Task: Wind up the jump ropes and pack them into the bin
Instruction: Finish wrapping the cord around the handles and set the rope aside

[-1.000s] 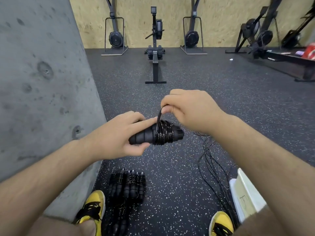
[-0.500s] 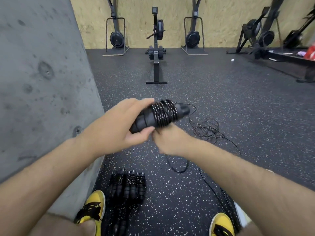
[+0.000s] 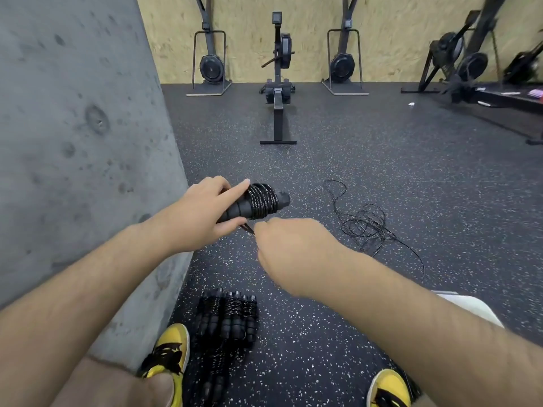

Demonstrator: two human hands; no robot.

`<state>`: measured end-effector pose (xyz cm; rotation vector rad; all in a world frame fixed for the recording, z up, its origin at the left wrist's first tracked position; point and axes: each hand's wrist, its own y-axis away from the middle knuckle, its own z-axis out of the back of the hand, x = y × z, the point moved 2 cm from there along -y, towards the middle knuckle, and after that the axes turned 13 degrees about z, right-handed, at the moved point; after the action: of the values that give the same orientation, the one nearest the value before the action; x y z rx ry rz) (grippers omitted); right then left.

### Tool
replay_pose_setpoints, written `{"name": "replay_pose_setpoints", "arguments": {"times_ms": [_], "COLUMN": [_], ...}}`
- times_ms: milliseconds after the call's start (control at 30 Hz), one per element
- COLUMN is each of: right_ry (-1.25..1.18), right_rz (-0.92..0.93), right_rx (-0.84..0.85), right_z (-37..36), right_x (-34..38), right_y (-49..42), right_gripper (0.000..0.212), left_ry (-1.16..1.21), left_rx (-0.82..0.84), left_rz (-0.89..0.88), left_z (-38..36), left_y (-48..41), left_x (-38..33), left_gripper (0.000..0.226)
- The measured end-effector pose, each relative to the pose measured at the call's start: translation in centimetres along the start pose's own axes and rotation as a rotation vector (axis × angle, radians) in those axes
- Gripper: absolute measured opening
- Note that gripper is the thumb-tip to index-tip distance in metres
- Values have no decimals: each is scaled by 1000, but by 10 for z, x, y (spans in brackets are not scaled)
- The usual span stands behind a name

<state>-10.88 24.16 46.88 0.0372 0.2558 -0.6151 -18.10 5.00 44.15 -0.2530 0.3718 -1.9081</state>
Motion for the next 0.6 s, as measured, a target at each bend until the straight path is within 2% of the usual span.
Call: {"name": "replay_pose_setpoints", "arguments": {"times_ms": [133, 267, 367, 467, 533, 600], "right_ry": [92, 60, -27, -276, -512, -794], "right_rz": [-25, 10, 109, 145, 70, -34], "right_rx": [-179, -302, -379, -412, -479, -515], "right_z": [17, 23, 25, 24, 25, 24], "right_x": [-10, -31, -42, -48, -56, -70], "right_y": [1, 3, 0, -1, 1, 3], "right_gripper": [20, 24, 33, 24, 14, 14], "left_ry": [7, 60, 82, 137, 162, 175], "left_rx": [64, 131, 210, 218, 201, 176], "left_rz": [11, 3, -44, -139, -194, -224], "left_z": [-1, 5, 10, 13, 17, 24], "left_y": [0, 5, 8, 15, 18, 20], "left_x": [1, 0, -13, -30, -40, -49], "left_gripper": [80, 81, 66, 45, 41, 48]}}
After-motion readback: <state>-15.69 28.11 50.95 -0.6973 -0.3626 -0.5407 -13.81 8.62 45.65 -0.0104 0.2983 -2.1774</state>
